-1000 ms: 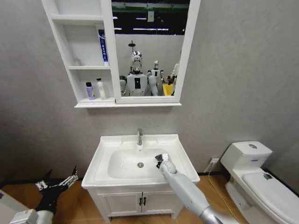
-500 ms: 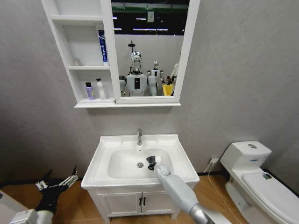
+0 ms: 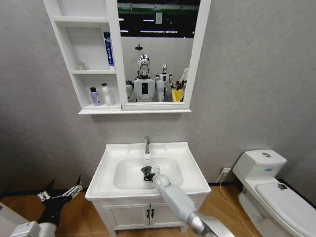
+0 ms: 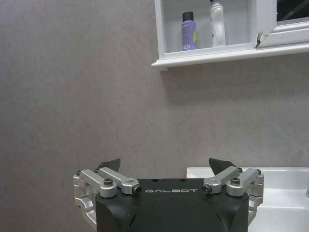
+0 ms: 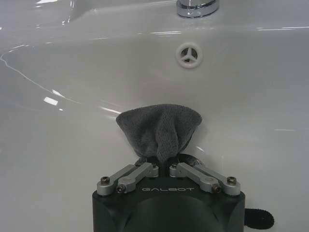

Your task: Move facial cleanser and shampoo from washbasin to cabinet, then wipe washbasin with towel.

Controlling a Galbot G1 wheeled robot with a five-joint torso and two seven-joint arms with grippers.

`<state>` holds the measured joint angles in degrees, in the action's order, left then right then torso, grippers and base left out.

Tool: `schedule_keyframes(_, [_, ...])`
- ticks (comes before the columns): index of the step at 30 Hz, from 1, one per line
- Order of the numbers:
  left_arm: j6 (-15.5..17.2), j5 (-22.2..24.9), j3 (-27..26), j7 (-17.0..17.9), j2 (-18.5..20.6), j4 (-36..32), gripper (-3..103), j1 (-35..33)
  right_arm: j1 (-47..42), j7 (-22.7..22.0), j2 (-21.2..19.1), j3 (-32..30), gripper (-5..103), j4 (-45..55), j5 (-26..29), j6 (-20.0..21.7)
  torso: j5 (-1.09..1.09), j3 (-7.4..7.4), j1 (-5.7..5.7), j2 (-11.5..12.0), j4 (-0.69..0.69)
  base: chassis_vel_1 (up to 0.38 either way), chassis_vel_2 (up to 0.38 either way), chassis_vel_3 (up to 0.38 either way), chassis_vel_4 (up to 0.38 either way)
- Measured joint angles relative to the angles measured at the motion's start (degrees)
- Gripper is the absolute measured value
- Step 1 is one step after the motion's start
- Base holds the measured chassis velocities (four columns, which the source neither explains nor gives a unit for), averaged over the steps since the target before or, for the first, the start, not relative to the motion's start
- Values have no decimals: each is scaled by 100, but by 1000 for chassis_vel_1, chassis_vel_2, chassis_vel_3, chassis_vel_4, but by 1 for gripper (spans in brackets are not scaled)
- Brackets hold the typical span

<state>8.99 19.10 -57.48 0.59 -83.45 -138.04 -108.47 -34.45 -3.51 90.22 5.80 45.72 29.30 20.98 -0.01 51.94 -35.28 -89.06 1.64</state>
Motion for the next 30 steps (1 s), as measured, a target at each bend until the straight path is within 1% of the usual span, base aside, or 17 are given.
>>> schedule_keyframes(3, [0,0,0,0,0,0,100,0,-15,-6,-18,3,5,88,-21,-3,1,2,0,2,0,0,0,0,0])
schedule_keyframes(6, [0,0,0,0,0,0,100,0,-97,-251,-165,38,5,390,9,140,3,4,0,2,-1,0,0,0,0])
schedule_keyframes(7, [0,0,0,0,0,0,100,0,-97,-251,-165,38,5,390,9,140,3,4,0,2,-1,0,0,0,0])
schedule_keyframes(9, [0,0,0,0,0,0,100,0,-155,-526,-307,41,5,625,79,284,2,4,0,2,0,0,0,0,0])
schedule_keyframes(10, [0,0,0,0,0,0,100,0,-155,-526,-307,41,5,625,79,284,2,4,0,2,0,0,0,0,0])
schedule_keyframes(11, [0,0,0,0,0,0,100,0,-182,-652,-378,39,5,724,115,352,2,3,1,2,0,0,0,0,0])
schedule_keyframes(13, [0,0,0,0,0,0,100,0,-252,-1019,-572,-28,5,980,239,558,2,2,1,2,1,0,0,0,0])
schedule_keyframes(14, [0,0,0,0,0,0,100,0,-252,-1019,-572,-28,5,980,239,558,2,2,1,2,1,0,0,0,0])
schedule_keyframes(15, [0,0,0,0,0,0,100,0,-303,-1243,-698,-129,5,1153,312,676,2,2,1,2,1,0,0,0,0])
schedule_keyframes(16, [0,0,0,0,0,0,100,0,-303,-1243,-698,-129,5,1153,312,676,2,2,1,2,1,0,0,0,0])
schedule_keyframes(18, [0,0,0,0,0,0,100,0,-374,-1567,-869,-314,5,1425,394,834,2,2,1,2,2,0,0,0,0])
schedule_keyframes(19, [0,0,0,0,0,0,100,0,-374,-1567,-869,-314,5,1425,394,834,2,2,1,2,2,0,0,0,0])
schedule_keyframes(21, [0,0,0,0,0,0,100,0,-415,-1875,-1076,-490,5,1731,480,950,2,1,1,2,2,0,0,0,0])
schedule_keyframes(22, [0,0,0,0,0,0,100,0,-415,-1875,-1076,-490,5,1731,480,950,2,1,1,2,2,0,0,0,0])
schedule_keyframes(25, [0,0,0,0,0,0,100,0,-386,-2071,-1271,-655,5,2007,473,958,1,1,1,1,2,0,0,0,0])
schedule_keyframes(27, [0,0,0,0,0,0,100,0,-357,-2128,-1302,-705,5,2075,447,913,2,1,1,1,1,0,0,0,0])
schedule_keyframes(30, [0,0,0,0,0,0,100,0,-261,-2245,-1362,-877,5,2287,40,601,1,1,1,1,1,0,0,0,0])
